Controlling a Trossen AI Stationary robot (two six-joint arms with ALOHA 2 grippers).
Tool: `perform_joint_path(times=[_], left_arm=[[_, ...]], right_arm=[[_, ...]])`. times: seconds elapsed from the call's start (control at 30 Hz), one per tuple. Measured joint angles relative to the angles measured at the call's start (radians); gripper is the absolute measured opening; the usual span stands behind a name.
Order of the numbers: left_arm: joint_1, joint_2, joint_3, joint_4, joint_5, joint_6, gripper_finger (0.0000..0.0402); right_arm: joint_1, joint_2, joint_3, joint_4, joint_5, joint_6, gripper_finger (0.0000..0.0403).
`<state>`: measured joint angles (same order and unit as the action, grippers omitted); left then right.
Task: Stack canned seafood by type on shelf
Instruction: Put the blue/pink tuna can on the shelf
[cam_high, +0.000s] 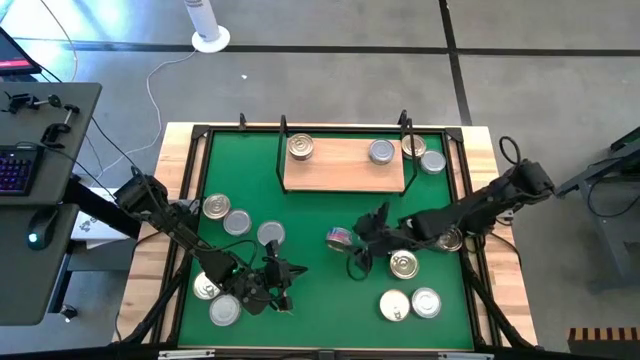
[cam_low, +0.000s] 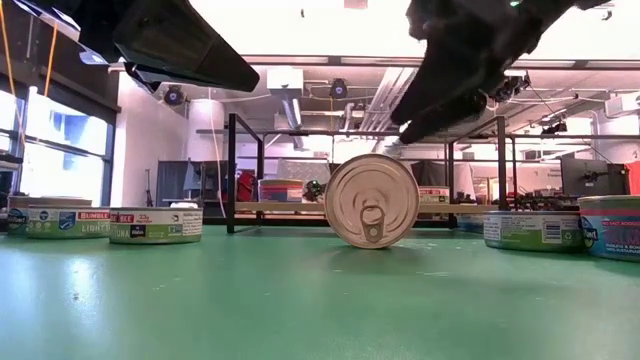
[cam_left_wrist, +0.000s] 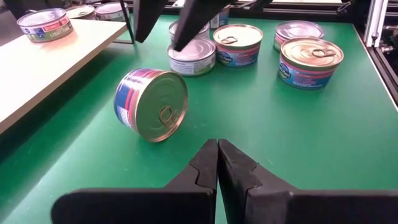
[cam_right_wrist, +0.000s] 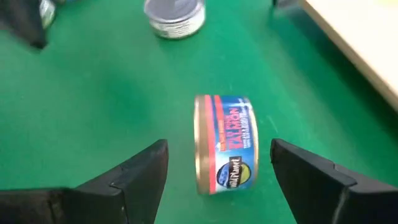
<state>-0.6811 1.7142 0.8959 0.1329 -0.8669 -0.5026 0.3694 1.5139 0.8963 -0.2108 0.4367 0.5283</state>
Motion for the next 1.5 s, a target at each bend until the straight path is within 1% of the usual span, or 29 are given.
perform_joint_path(times=[0.07,0.1,0.17,0.37,0.43,0.57,0.63,0.7,0.83,0.87,0.93,0.97,1.03,1.1,1.13,1.2,1.4,1.5], left_arm=[[0.002,0.000,0.000,0.000,0.000,0.002,0.0000],[0.005,0.000,0.000,0.000,0.000,0.002,0.0000],[0.013,0.000,0.000,-0.001,0.000,0.002,0.0000],[0.042,0.000,0.000,-0.008,0.005,0.017,0.0000],[0.051,0.000,0.000,-0.008,0.023,0.025,0.0000],[0.055,0.000,0.000,-0.008,0.035,0.031,0.0000],[0.055,0.000,0.000,-0.008,0.036,0.043,0.0000],[0.055,0.000,0.000,-0.008,0.036,0.045,0.0000],[0.055,0.000,0.000,-0.007,0.030,0.044,0.0000],[0.055,0.000,0.000,-0.008,0.029,0.044,0.0000],[0.055,0.000,0.000,-0.008,0.027,0.044,0.0000],[0.054,0.000,0.000,-0.008,0.027,0.044,0.0000],[0.053,0.000,0.000,-0.009,0.027,0.044,0.0000],[0.053,0.000,0.000,-0.013,0.027,0.044,0.0000],[0.053,0.000,0.000,-0.014,0.026,0.044,0.0000],[0.053,0.000,0.000,-0.018,0.027,0.044,0.0000],[0.054,0.000,0.000,-0.015,0.051,0.052,0.0000],[0.054,0.000,0.000,-0.015,0.052,0.052,0.0000]], right_arm=[[0.039,0.004,0.000,-0.003,0.076,-0.058,0.0277],[0.053,0.010,0.000,0.000,0.121,-0.056,0.0277],[0.055,0.030,0.000,0.011,0.153,-0.036,0.0277],[-0.011,0.143,0.000,0.139,0.088,-0.030,0.0277],[-0.041,0.173,0.001,0.156,0.092,-0.014,0.0277],[-0.089,0.213,0.000,0.147,0.010,-0.009,0.0271],[-0.097,0.215,-0.001,0.159,-0.030,-0.010,0.0253],[-0.109,0.215,0.000,0.159,-0.057,-0.010,0.0222],[-0.129,0.215,0.000,0.165,-0.141,-0.006,0.0138],[-0.130,0.215,0.000,0.171,-0.146,-0.007,0.0119],[-0.123,0.213,0.000,0.180,-0.135,-0.043,0.0088],[-0.111,0.206,-0.001,0.191,-0.105,-0.057,0.0076],[-0.082,0.183,-0.001,0.236,0.006,-0.064,0.0057],[-0.054,0.150,0.000,0.259,0.104,-0.067,0.0046],[-0.040,0.135,0.000,0.263,0.133,-0.066,0.0042],[-0.012,0.112,0.000,0.253,0.150,-0.057,0.0037],[0.052,0.122,0.000,0.226,0.039,-0.010,0.0039],[0.070,0.124,0.000,0.193,0.028,0.054,0.0055]])
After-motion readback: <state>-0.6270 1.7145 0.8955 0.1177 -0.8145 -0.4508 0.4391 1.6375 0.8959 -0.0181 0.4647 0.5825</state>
